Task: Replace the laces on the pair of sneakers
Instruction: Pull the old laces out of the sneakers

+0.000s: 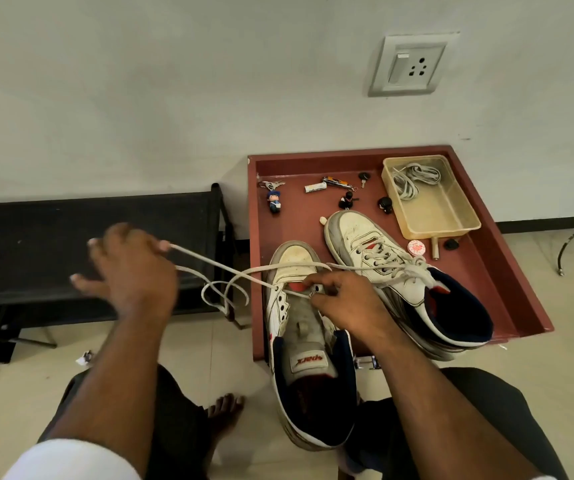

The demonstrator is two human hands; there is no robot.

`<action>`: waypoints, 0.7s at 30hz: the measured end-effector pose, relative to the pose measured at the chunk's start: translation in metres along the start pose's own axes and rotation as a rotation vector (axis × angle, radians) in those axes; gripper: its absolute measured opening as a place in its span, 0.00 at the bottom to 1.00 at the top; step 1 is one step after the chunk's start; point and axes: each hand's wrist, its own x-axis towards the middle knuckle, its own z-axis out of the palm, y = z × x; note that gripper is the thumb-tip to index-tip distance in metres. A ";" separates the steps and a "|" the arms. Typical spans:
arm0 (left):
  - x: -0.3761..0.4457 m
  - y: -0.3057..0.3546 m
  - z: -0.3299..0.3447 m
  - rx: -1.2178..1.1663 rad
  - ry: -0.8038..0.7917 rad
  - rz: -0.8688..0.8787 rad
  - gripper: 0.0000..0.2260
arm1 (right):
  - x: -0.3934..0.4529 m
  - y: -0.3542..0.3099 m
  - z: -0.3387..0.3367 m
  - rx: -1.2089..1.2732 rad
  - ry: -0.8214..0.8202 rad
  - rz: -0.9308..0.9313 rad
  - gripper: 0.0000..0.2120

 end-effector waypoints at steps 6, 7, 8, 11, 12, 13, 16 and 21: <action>-0.019 0.016 0.011 -0.044 -0.081 0.152 0.14 | 0.002 -0.004 0.002 -0.004 0.016 0.010 0.12; -0.029 0.030 0.021 -0.020 -0.213 0.315 0.13 | 0.001 -0.004 0.002 0.006 0.021 0.013 0.12; -0.039 0.042 0.031 0.020 -0.347 0.446 0.12 | 0.000 -0.005 0.001 0.012 0.025 0.013 0.12; -0.049 0.052 0.049 0.112 -0.552 0.555 0.11 | -0.001 -0.006 0.000 0.036 0.038 -0.002 0.14; -0.050 0.051 0.052 0.124 -0.564 0.552 0.11 | -0.001 -0.005 0.000 0.040 0.039 -0.004 0.14; -0.049 0.050 0.052 0.138 -0.573 0.565 0.10 | 0.000 -0.004 0.000 0.042 0.038 -0.002 0.13; -0.044 0.049 0.047 0.184 -0.576 0.603 0.10 | 0.002 -0.004 0.001 0.033 0.025 0.018 0.12; -0.020 0.035 0.017 0.112 -0.243 0.247 0.09 | 0.004 -0.004 0.003 0.064 0.071 0.039 0.13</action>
